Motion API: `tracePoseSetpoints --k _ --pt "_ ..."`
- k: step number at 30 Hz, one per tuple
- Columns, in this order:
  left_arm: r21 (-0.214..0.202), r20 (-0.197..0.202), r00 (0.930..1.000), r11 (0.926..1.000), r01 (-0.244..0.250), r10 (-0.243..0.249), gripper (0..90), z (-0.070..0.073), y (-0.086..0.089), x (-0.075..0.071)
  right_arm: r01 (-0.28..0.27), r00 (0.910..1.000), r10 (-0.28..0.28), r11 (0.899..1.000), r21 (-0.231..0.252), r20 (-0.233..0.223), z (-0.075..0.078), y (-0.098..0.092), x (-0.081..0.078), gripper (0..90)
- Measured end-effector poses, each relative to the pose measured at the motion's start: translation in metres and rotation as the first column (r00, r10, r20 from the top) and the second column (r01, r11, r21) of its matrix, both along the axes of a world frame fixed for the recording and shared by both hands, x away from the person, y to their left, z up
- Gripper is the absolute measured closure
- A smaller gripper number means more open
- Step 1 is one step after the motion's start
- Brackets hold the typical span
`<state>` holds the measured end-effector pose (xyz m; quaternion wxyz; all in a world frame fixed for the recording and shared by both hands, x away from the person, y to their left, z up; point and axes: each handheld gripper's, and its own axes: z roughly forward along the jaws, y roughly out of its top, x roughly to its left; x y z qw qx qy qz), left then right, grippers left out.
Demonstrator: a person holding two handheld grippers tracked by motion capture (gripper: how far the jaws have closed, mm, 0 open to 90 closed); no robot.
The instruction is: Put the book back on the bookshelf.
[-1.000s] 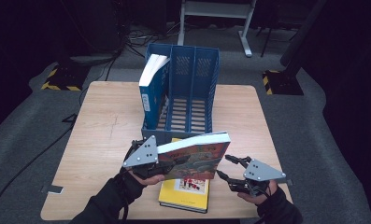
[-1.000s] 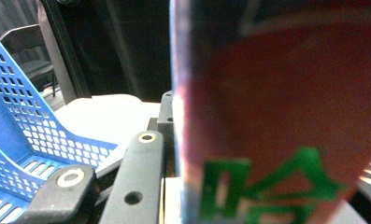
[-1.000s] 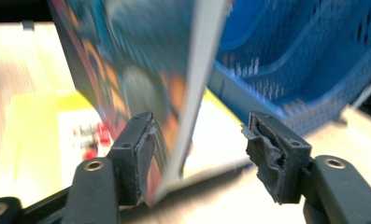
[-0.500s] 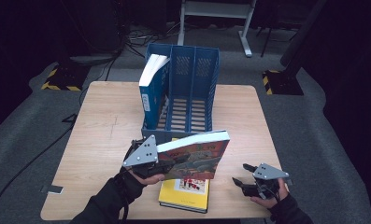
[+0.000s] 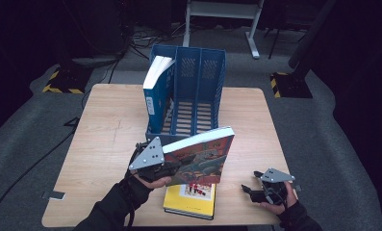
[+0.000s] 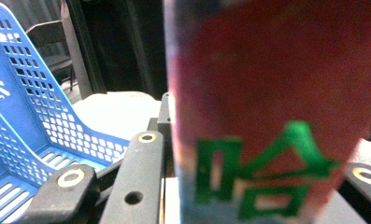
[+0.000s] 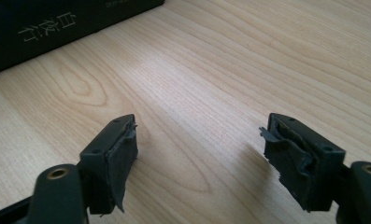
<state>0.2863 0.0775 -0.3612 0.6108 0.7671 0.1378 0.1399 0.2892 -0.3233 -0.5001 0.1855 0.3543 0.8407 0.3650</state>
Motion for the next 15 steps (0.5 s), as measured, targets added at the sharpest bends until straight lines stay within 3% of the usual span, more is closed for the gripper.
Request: tracePoseSetpoints --k 5,15 --pt "0.008 -0.006 0.9999 0.9999 -0.013 0.013 73.7 0.002 -0.003 0.001 0.006 0.9992 -0.006 1.0 0.021 -0.04 -0.001 -0.001 0.004 24.1" --pt "0.0 0.001 0.9994 0.9994 -0.035 0.035 73.8 0.008 -0.011 -0.001 0.006 0.9992 -0.005 1.0 0.019 -0.04 -0.001 -0.001 0.004 23.2"
